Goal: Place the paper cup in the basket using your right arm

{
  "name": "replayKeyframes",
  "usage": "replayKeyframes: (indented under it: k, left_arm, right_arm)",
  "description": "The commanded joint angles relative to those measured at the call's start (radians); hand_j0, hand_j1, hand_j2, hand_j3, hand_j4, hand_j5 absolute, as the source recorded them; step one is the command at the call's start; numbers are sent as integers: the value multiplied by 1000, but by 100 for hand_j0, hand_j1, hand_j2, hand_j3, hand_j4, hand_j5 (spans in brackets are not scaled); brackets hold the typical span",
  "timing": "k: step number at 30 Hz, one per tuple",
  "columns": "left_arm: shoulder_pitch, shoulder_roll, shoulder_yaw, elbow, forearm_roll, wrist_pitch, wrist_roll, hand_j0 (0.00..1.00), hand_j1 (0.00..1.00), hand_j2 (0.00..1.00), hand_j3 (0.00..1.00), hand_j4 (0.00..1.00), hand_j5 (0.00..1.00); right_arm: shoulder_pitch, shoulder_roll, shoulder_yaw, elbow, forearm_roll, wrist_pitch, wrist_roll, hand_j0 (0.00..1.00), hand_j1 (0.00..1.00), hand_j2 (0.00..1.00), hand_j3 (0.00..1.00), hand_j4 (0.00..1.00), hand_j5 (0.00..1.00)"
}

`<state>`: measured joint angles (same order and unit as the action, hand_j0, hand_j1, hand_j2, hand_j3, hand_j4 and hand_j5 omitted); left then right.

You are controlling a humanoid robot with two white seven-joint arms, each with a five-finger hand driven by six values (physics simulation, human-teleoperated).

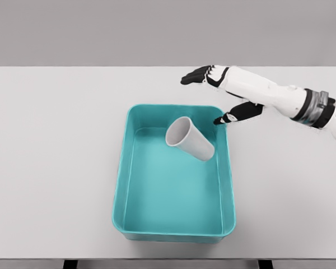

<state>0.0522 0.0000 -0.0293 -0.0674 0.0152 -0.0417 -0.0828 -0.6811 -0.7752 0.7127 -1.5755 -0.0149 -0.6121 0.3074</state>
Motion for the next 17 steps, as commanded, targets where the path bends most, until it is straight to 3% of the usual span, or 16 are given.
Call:
replayKeyframes:
  k: [1, 4, 6, 9, 17]
  left_arm:
    - [0, 0, 0, 0, 0, 0, 0, 100, 100, 100, 100, 100, 100]
    - [0, 0, 0, 0, 0, 0, 0, 100, 100, 100, 100, 100, 100]
    - [0, 0, 0, 0, 0, 0, 0, 100, 100, 100, 100, 100, 100]
    - [0, 0, 0, 0, 0, 0, 0, 100, 100, 100, 100, 100, 100]
    - [0, 0, 0, 5, 3, 0, 0, 100, 100, 100, 100, 100, 100]
  right_arm:
    - [0, -25, 5, 29, 128, 1, 1, 100, 100, 100, 100, 100, 100]
    - [-89, -119, -2, 72, 479, 1, 1, 100, 100, 100, 100, 100, 100]
    - [-115, -179, -4, 86, 556, 1, 1, 100, 100, 100, 100, 100, 100]
    - [-112, -239, -4, 89, 558, 1, 2, 100, 100, 100, 100, 100, 100]
    - [-112, -158, -6, 114, 558, 1, 2, 100, 100, 100, 100, 100, 100]
